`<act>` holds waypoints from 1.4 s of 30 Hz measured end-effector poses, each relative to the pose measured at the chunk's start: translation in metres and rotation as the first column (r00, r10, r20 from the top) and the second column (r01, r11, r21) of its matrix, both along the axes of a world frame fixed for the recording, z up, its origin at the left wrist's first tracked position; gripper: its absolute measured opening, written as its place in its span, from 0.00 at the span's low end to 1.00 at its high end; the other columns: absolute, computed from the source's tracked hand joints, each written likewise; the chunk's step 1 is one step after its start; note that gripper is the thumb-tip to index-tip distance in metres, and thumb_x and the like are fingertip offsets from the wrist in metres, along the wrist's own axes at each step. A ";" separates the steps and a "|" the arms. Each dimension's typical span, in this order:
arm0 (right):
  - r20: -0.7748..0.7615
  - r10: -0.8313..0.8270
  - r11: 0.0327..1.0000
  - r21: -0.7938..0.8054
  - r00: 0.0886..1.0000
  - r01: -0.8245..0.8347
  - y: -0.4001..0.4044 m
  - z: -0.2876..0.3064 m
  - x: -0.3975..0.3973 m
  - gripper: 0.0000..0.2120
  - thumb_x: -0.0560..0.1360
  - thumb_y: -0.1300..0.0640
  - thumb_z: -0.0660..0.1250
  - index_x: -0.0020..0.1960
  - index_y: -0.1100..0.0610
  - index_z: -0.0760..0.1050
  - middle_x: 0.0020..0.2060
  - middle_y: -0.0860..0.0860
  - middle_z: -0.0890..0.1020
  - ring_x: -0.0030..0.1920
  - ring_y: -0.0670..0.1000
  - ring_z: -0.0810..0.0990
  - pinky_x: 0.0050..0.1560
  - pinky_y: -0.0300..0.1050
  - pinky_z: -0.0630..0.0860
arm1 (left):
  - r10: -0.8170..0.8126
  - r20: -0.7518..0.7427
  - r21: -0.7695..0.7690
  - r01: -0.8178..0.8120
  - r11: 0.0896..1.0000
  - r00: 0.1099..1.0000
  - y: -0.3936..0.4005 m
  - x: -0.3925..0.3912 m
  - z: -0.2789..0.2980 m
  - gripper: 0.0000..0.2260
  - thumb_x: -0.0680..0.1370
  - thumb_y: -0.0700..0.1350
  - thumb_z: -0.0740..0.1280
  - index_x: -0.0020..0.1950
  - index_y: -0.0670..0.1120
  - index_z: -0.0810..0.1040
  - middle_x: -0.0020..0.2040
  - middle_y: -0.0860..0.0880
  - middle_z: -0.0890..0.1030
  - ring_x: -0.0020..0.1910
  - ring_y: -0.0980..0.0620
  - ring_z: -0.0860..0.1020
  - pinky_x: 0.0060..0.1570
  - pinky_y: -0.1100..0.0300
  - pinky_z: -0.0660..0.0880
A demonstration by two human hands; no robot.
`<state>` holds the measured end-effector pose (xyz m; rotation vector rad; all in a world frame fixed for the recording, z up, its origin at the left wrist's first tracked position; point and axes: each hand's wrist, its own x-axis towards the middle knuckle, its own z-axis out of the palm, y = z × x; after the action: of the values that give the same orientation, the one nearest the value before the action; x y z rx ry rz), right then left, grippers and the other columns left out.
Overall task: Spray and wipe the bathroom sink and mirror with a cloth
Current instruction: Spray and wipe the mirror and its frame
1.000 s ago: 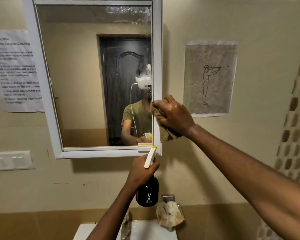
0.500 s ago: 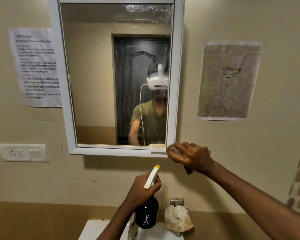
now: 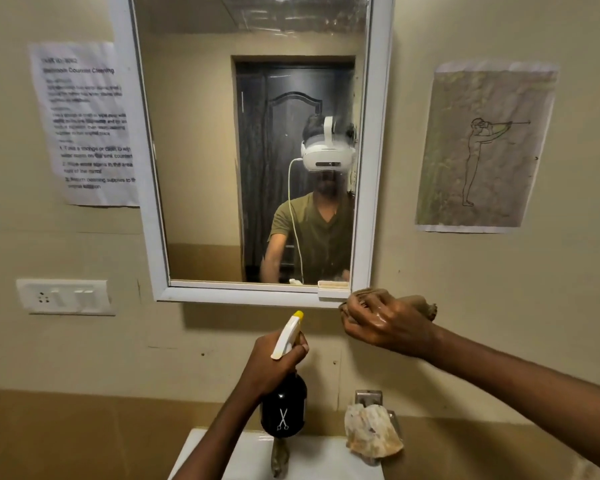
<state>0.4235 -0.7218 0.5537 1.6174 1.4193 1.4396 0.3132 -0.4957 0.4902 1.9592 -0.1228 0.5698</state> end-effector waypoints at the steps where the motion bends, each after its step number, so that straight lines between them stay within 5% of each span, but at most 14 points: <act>1: 0.020 0.002 1.000 0.020 1.000 -0.002 0.008 -0.001 -0.004 0.11 0.73 0.65 0.64 0.55 0.56 0.73 0.51 0.59 0.79 0.39 0.55 0.79 0.34 0.49 0.78 | 0.004 0.003 0.003 -0.004 1.000 1.000 0.004 0.000 0.001 0.09 0.68 0.49 0.65 0.38 0.44 0.78 0.36 0.42 0.80 0.32 0.54 0.75 0.35 0.57 0.72; 7: -0.049 0.004 0.998 0.063 0.999 -0.001 0.085 -0.003 -0.021 0.18 0.78 0.68 0.46 0.53 0.58 0.73 0.48 0.58 0.80 0.38 0.54 0.80 0.29 0.47 0.78 | 0.046 0.002 0.000 -0.046 0.999 0.999 0.031 -0.003 0.007 0.10 0.66 0.48 0.66 0.36 0.41 0.78 0.36 0.38 0.80 0.33 0.50 0.77 0.35 0.51 0.77; 17: -0.056 0.051 0.996 0.075 0.997 -0.047 0.089 -0.003 -0.020 0.14 0.78 0.68 0.52 0.53 0.58 0.73 0.47 0.59 0.79 0.37 0.55 0.79 0.27 0.46 0.76 | 0.097 0.022 0.042 -0.097 0.994 0.995 0.047 -0.007 0.009 0.08 0.66 0.49 0.65 0.36 0.44 0.77 0.33 0.42 0.80 0.35 0.41 0.80 0.38 0.45 0.77; 19: -0.124 0.045 0.996 0.084 0.991 -0.035 0.114 -0.002 -0.027 0.08 0.76 0.63 0.62 0.54 0.58 0.72 0.48 0.59 0.79 0.37 0.55 0.79 0.28 0.46 0.77 | 0.081 0.004 0.034 -0.081 0.996 0.997 0.060 -0.010 0.011 0.08 0.66 0.49 0.66 0.36 0.45 0.78 0.34 0.44 0.81 0.34 0.46 0.78 0.39 0.45 0.77; 21: -0.214 0.031 0.997 0.078 0.976 -0.015 0.125 -0.002 -0.029 0.16 0.69 0.60 0.72 0.54 0.58 0.71 0.47 0.59 0.78 0.37 0.55 0.79 0.27 0.46 0.77 | 0.051 -0.007 0.075 -0.050 0.996 0.999 0.067 -0.012 0.013 0.06 0.69 0.48 0.66 0.38 0.46 0.78 0.34 0.48 0.79 0.33 0.52 0.76 0.38 0.47 0.77; 28: -0.147 -0.031 0.999 0.039 0.989 0.037 0.078 0.006 -0.025 0.11 0.72 0.66 0.58 0.52 0.59 0.74 0.45 0.58 0.80 0.34 0.54 0.79 0.25 0.45 0.77 | 0.051 -0.030 -0.027 -0.052 0.998 0.998 0.068 -0.022 0.014 0.08 0.68 0.45 0.66 0.36 0.40 0.77 0.31 0.46 0.79 0.32 0.52 0.77 0.35 0.57 0.75; 34: -0.149 0.044 0.998 0.058 0.988 -0.035 0.158 0.007 -0.043 0.10 0.74 0.64 0.57 0.49 0.56 0.75 0.43 0.56 0.79 0.34 0.53 0.78 0.24 0.43 0.73 | 0.088 -0.041 -0.014 -0.089 0.996 0.995 0.093 -0.036 0.003 0.08 0.70 0.47 0.66 0.39 0.43 0.77 0.33 0.45 0.76 0.32 0.52 0.73 0.34 0.57 0.75; 42: -0.176 0.021 1.000 -0.001 0.984 -0.022 0.125 0.015 -0.033 0.16 0.68 0.62 0.72 0.54 0.58 0.74 0.47 0.58 0.79 0.38 0.54 0.81 0.28 0.46 0.78 | 0.175 -0.073 -0.024 -0.177 0.984 0.982 0.117 -0.039 0.004 0.05 0.68 0.46 0.67 0.35 0.46 0.77 0.33 0.43 0.80 0.33 0.49 0.78 0.36 0.52 0.76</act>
<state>0.3905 -0.5968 0.5688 1.7694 1.5393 1.3325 0.2744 -0.3790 0.4947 1.9697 0.1043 0.6127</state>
